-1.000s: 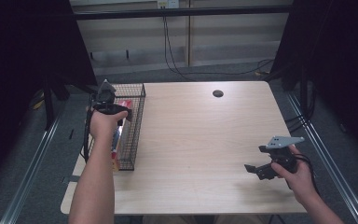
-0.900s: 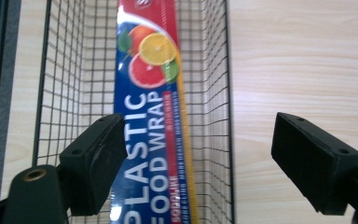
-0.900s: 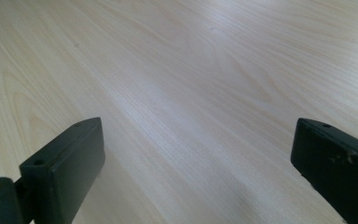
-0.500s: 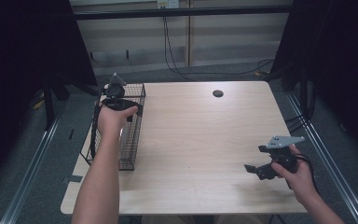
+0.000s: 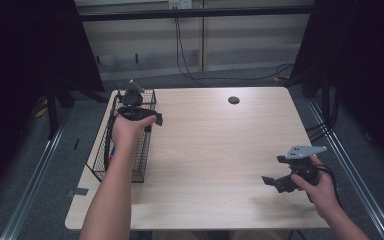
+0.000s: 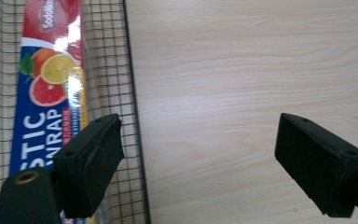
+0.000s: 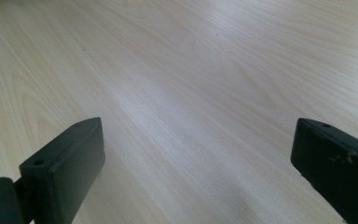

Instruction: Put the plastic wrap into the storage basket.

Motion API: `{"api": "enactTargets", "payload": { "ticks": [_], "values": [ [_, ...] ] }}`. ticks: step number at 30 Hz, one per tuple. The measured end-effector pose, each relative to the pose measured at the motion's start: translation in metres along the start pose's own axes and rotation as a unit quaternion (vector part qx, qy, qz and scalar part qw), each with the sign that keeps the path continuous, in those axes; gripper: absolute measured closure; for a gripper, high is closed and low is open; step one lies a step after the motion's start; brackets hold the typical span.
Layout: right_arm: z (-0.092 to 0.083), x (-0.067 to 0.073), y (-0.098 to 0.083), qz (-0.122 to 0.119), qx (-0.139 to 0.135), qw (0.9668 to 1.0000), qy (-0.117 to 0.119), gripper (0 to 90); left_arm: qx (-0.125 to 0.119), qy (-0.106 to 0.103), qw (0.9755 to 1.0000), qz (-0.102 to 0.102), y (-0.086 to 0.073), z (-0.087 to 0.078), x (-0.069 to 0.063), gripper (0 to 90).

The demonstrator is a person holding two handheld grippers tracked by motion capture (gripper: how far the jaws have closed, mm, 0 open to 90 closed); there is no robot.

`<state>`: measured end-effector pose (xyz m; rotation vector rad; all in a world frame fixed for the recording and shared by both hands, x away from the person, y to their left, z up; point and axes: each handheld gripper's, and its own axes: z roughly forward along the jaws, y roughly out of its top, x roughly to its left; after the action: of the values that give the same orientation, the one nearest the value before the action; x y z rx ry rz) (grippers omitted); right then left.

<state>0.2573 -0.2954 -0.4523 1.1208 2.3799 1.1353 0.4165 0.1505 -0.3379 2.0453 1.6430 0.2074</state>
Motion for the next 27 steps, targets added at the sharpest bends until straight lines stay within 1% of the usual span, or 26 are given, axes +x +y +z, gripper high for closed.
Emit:
{"api": "enactTargets", "payload": {
  "ticks": [1, 6, 10, 12, 13, 14, 17, 21, 27],
  "values": [
    [0.0, 0.0, 0.0, 0.0, 0.0, 1.0, 0.0, 2.5, 0.0, 0.0, 1.0, 0.0, 0.0, 0.0, 0.0, 14.9],
    [0.0, 0.0, 0.0, -0.002, 0.0, 1.0, 0.0, 2.5, -0.007, -0.012, 0.9998, 0.011, -0.002, 0.003, -0.009, 14.7],
    [0.0, 0.001, 0.0, -0.001, 0.0, 1.0, 0.002, 2.5, -0.005, -0.019, 0.9997, 0.017, -0.003, 0.006, -0.015, 14.5],
    [0.0, 0.0, 0.0, -0.002, 0.0, 1.0, 0.003, 2.5, -0.006, -0.028, 0.9994, 0.019, -0.005, 0.008, -0.019, 14.4],
    [0.0, 0.0, 0.0, -0.004, 0.0, 1.0, 0.004, 2.5, -0.006, -0.028, 0.9994, 0.019, -0.005, 0.008, -0.019, 14.4],
    [0.0, 0.001, 0.0, -0.002, 0.001, 1.0, 0.004, 2.5, -0.004, -0.029, 0.9992, 0.026, -0.006, 0.009, -0.021, 14.4],
    [0.001, 0.001, 0.0, -0.002, 0.002, 1.0, 0.004, 2.5, -0.006, -0.033, 0.9991, 0.026, -0.006, 0.01, -0.024, 14.5],
    [0.001, 0.001, 0.001, -0.001, 0.003, 1.0, 0.004, 2.5, -0.007, -0.04, 0.9987, 0.032, -0.008, 0.012, -0.029, 14.5],
    [0.002, 0.001, 0.001, -0.003, 0.003, 1.0, 0.003, 2.5, -0.006, -0.05, 0.9977, 0.046, -0.012, 0.016, -0.04, 14.5]
  ]
}}
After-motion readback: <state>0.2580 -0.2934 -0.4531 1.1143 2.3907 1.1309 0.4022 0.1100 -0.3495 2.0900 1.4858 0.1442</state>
